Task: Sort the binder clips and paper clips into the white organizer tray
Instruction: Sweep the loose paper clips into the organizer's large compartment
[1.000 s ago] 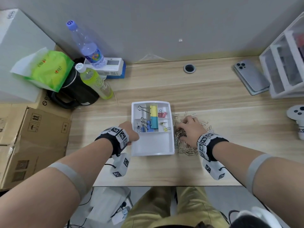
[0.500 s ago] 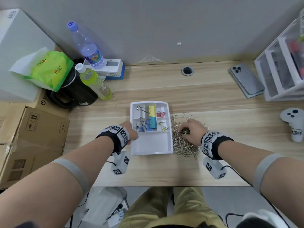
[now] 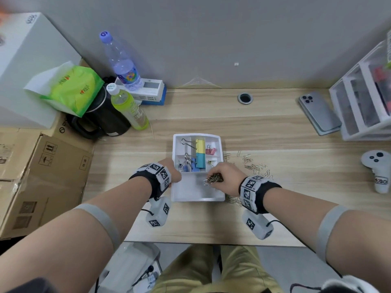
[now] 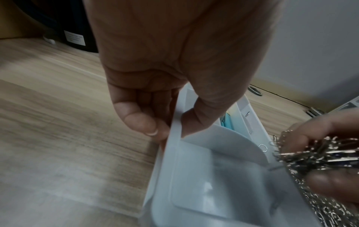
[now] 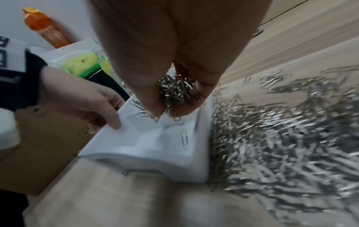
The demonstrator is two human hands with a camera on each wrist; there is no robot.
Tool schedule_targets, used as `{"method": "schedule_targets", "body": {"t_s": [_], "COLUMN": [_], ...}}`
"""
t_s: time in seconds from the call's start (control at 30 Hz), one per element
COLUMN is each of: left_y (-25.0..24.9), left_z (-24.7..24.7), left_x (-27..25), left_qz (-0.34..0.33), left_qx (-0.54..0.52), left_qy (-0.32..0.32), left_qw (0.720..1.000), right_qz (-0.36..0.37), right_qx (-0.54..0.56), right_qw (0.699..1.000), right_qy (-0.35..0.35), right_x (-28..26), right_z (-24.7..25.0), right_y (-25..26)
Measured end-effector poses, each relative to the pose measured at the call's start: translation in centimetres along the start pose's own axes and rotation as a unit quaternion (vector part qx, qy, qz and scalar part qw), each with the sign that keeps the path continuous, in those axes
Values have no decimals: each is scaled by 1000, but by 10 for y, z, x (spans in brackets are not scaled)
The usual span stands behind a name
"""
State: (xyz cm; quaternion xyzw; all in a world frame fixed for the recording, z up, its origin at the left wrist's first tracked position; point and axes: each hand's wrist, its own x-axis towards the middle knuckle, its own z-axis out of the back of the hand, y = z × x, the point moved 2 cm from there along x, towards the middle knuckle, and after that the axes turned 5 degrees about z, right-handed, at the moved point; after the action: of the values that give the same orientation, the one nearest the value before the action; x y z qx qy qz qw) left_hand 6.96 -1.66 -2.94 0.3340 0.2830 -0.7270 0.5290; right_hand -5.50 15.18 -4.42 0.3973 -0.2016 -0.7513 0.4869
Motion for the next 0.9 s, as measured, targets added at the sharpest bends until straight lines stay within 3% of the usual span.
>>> {"method": "schedule_targets", "body": {"t_s": [0.23, 0.47, 0.63, 0.73, 0.9], "left_y": [2, 0, -2, -2, -3], "left_z": [-3, -6, -6, -7, -8], "left_x": [9, 10, 9, 8, 6], "left_qz": [-5, -1, 3, 1, 3], "left_qx": [-9, 6, 25, 28, 26], "left_qy": [11, -1, -11, -16, -25], "left_qw": [1000, 1000, 1000, 999, 999], "right_qz": [16, 8, 4, -56, -191], "right_qx": [3, 9, 41, -51, -181], "right_qw": [1000, 1000, 995, 993, 965], "right_qy": [0, 2, -92, -93, -2], "right_x": [14, 9, 1, -7, -34], "right_z": [-32, -27, -1, 23, 49], "right_y": [18, 6, -11, -37, -85]}}
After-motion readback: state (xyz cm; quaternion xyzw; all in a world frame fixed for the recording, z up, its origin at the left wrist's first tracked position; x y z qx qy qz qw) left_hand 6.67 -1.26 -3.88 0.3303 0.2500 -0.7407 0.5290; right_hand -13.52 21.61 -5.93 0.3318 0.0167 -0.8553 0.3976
